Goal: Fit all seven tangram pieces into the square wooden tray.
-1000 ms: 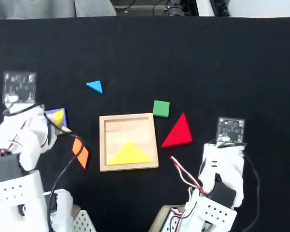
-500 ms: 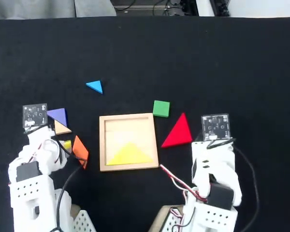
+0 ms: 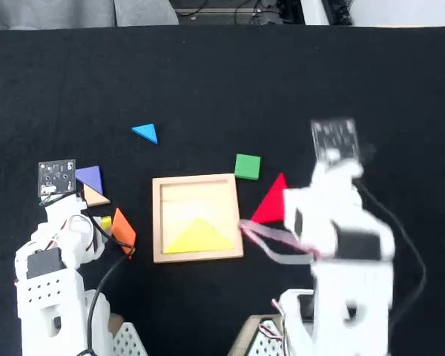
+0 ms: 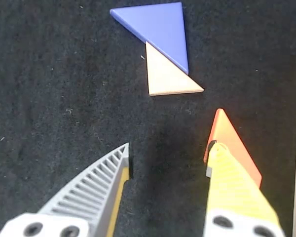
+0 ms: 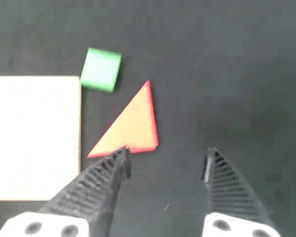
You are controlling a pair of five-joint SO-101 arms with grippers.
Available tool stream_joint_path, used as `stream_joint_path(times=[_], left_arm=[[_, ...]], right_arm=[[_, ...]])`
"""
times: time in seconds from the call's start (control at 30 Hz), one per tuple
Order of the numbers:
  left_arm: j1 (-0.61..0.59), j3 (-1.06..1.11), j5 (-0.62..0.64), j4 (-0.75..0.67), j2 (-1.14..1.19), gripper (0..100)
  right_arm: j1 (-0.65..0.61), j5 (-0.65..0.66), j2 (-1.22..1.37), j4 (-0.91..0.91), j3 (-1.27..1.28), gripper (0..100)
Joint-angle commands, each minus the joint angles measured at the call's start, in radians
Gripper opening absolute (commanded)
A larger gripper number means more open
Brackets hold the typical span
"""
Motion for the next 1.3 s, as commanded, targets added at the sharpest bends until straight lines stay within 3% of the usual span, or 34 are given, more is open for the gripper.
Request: stream_joint_path(times=[0.0, 0.23, 0.33, 0.53, 0.73, 1.27], left_arm=[[0.004, -0.002, 0.003, -0.015, -0.006, 25], [0.01, 0.015, 0.002, -0.023, -0.011, 25], [0.01, 0.016, 0.002, -0.023, -0.011, 25], [0.012, 0.025, 0.002, -0.057, -0.011, 25], [0.012, 0.025, 0.002, -0.057, -0.011, 25], [0.012, 0.025, 0.003, -0.058, -0.011, 25]], right_arm=[[-0.06, -0.221, 0.532, 0.06, -0.252, 25.0], [-0.052, -0.42, 0.98, 0.1, -0.532, 25.9], [-0.077, -0.453, 1.063, 0.098, -0.555, 32.8], [-0.173, -0.462, 1.092, 0.066, -0.518, 36.9], [-0.19, -0.569, 1.093, -0.127, -0.433, 37.1], [-0.149, -0.572, 1.099, -0.437, -0.243, 36.8]])
